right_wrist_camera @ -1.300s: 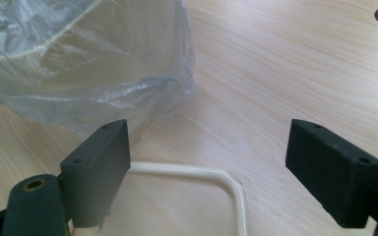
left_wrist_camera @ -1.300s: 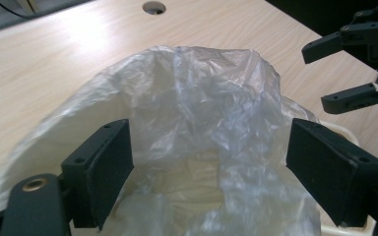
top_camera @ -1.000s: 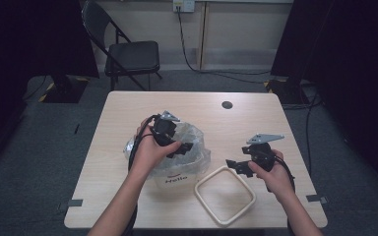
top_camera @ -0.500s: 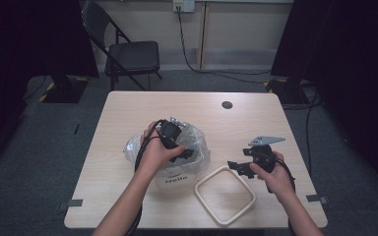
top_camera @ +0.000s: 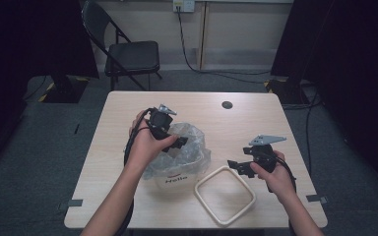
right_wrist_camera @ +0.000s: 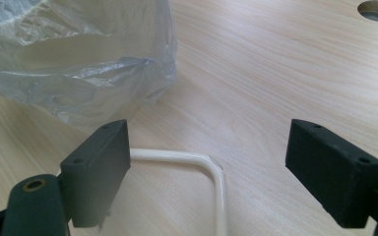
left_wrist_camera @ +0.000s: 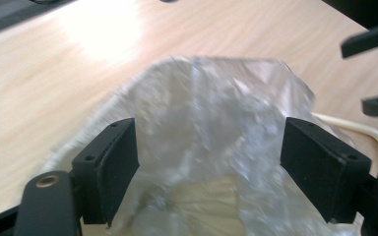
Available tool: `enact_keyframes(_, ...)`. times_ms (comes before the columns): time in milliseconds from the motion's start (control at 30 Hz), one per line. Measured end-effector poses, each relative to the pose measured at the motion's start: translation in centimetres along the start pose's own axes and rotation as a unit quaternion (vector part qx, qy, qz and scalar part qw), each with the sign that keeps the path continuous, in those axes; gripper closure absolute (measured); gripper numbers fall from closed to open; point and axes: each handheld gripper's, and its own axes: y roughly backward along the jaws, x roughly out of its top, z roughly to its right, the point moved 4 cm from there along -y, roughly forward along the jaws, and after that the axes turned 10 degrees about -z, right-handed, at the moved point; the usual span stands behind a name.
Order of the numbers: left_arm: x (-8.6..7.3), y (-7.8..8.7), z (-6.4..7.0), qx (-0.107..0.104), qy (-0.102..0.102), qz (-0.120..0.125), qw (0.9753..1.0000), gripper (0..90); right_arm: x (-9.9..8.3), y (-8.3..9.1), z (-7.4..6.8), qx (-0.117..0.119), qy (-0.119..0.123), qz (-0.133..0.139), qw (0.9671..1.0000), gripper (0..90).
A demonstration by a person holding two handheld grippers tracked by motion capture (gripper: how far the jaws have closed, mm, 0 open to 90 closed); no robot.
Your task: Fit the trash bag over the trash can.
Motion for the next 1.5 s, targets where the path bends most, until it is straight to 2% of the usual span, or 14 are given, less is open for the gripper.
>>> enact_keyframes(200,1.2,-1.9,-0.5,-0.014,0.02,-0.003,0.9997,21.8,0.3,0.0,-0.3,0.005,0.004,-0.002,1.0,16.2)
enact_keyframes(500,0.7,-4.5,-0.1,-0.013,0.013,-0.033,0.9993,23.3,-0.2,0.0,0.4,0.001,-0.003,-0.005,1.0,16.2)
enact_keyframes(733,0.2,-6.2,0.2,-0.017,0.008,-0.044,0.9988,22.0,-0.1,0.0,0.2,0.003,-0.002,-0.004,1.0,16.2)
enact_keyframes(767,0.1,-6.5,0.3,-0.02,0.013,-0.042,0.9988,22.0,0.0,0.0,0.2,0.004,-0.001,-0.004,1.0,16.2)
enact_keyframes(933,-0.3,-7.5,0.3,-0.019,0.011,-0.058,0.9981,21.4,0.0,-0.3,0.1,0.003,0.0,-0.007,1.0,16.2)
enact_keyframes(1167,-0.4,-7.6,0.3,-0.013,0.015,-0.053,0.9984,21.4,-0.1,-0.6,0.2,0.001,-0.001,-0.011,0.9999,16.2)
enact_keyframes(1267,-0.4,-7.1,0.3,-0.021,0.015,-0.039,0.9989,21.8,0.0,-0.5,0.2,0.002,-0.003,-0.011,0.9999,16.2)
enact_keyframes(1333,-0.4,-6.5,0.4,-0.03,0.019,-0.031,0.9989,21.8,-0.1,-0.5,0.2,-0.002,-0.004,-0.013,0.9999,16.2)
enact_keyframes(1500,-0.3,-4.0,0.2,-0.028,0.016,-0.01,0.9994,20.9,-0.2,-0.2,0.6,-0.017,-0.003,-0.023,0.9996,16.2)
